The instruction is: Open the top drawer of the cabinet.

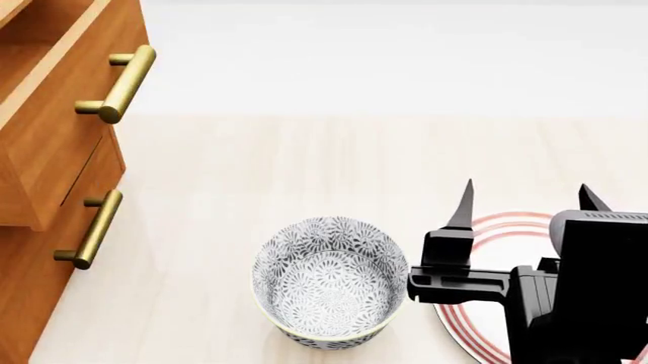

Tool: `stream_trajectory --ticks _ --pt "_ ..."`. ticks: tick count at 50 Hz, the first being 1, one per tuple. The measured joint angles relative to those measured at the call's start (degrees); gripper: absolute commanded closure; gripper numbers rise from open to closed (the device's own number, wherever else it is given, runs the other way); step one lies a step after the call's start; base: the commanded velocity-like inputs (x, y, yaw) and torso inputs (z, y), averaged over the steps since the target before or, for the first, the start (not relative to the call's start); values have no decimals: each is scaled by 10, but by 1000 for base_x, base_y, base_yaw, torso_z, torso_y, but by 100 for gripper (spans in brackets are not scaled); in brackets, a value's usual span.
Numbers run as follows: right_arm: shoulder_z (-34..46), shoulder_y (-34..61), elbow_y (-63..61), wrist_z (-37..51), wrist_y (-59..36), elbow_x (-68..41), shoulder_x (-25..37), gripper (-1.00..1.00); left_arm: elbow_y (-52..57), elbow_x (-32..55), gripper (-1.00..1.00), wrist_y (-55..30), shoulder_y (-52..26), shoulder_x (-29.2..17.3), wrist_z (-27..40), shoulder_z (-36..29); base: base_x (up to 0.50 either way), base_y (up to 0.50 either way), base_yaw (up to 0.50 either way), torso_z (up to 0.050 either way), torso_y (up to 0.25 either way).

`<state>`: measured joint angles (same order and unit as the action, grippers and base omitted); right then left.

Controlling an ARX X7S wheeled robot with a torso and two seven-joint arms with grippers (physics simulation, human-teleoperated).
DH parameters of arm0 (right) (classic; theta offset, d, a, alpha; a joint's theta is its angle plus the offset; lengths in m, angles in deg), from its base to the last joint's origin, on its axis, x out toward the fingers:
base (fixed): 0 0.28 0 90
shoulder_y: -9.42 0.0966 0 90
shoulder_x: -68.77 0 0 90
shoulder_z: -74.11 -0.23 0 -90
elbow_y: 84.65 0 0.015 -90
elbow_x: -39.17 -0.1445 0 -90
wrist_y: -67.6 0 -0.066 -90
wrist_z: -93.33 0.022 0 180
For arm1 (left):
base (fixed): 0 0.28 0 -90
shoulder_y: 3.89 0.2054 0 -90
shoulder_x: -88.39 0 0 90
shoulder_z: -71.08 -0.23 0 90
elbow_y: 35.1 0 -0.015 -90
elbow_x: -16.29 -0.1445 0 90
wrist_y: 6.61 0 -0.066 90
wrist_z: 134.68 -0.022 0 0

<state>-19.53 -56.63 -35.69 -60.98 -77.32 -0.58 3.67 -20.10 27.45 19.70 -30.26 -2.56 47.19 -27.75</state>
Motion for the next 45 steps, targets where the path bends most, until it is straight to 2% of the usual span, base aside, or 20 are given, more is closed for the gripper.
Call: stream_trajectory --ticks 45 --pt "5 0 4 6 6 -6 6 -100 0 -74 -100 15 90 -1 -3 44 0 0 0 0 0"
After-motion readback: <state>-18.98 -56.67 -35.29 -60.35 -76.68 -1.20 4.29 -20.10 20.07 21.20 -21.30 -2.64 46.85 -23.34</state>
